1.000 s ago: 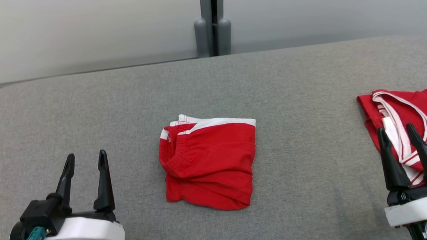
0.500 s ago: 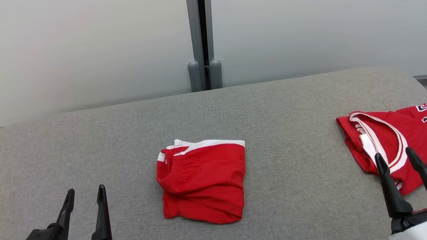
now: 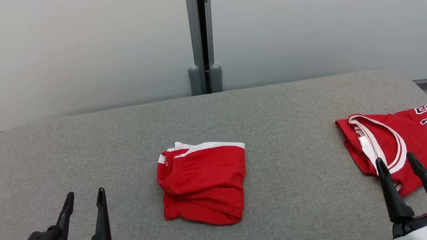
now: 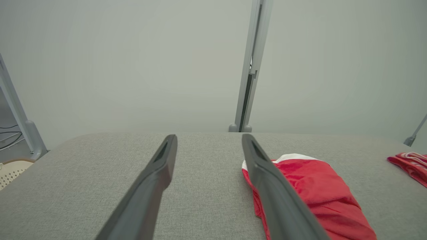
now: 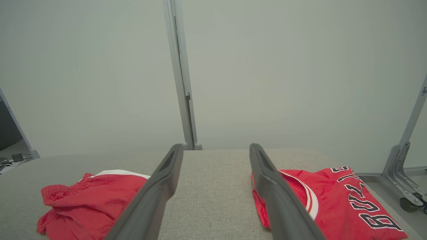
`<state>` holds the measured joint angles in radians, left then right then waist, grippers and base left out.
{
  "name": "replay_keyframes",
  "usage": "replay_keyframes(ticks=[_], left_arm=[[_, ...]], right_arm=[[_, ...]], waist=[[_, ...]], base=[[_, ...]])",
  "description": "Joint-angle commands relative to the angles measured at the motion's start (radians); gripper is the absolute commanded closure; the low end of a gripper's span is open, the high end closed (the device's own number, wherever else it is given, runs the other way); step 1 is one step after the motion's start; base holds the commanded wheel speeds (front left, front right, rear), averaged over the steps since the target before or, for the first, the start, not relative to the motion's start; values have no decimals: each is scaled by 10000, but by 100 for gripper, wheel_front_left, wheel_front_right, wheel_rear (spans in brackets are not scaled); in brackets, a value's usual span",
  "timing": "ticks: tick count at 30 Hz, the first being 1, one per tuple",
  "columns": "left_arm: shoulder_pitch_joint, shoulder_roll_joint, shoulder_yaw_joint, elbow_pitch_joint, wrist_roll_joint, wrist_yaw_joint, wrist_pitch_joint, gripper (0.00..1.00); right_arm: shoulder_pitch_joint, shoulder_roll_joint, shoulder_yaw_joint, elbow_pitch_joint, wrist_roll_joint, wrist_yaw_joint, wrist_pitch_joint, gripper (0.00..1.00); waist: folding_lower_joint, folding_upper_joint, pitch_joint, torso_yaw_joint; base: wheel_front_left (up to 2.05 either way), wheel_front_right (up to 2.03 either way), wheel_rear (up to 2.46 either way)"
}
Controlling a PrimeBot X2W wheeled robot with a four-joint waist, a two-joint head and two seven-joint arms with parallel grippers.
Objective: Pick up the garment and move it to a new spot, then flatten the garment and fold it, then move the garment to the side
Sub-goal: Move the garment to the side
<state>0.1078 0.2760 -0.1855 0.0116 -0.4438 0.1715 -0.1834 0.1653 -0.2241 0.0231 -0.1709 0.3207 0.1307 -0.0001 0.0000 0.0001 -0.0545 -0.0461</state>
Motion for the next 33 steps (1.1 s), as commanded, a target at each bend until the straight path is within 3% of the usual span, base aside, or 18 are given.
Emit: replay_keyframes(ticks=[1,17,26,33], left_arm=[[37,65,-9,-29,-68,55,33,0],[-380,112,-129,-196,122,239,26,0],[-1501,-180,-528,-505,341,67,-119,0],[-2485,-639,-840,-144,362,-230,-482,0]], right_arm=[[101,-6,-4,-32,60,-1,-2,0],[22,-129,-79,42,91,-1,87,0],[-866,-524,206,724,307,-1,158,0],[-2300,-828,1479,2090,651,-1,81,0]], waist=[[0,-1,5,3],[0,-1,229,303],[0,-1,1496,1722],[0,-1,2449,2947]], base=[[0,0,0],[0,0,0],[0,0,0],[0,0,0]])
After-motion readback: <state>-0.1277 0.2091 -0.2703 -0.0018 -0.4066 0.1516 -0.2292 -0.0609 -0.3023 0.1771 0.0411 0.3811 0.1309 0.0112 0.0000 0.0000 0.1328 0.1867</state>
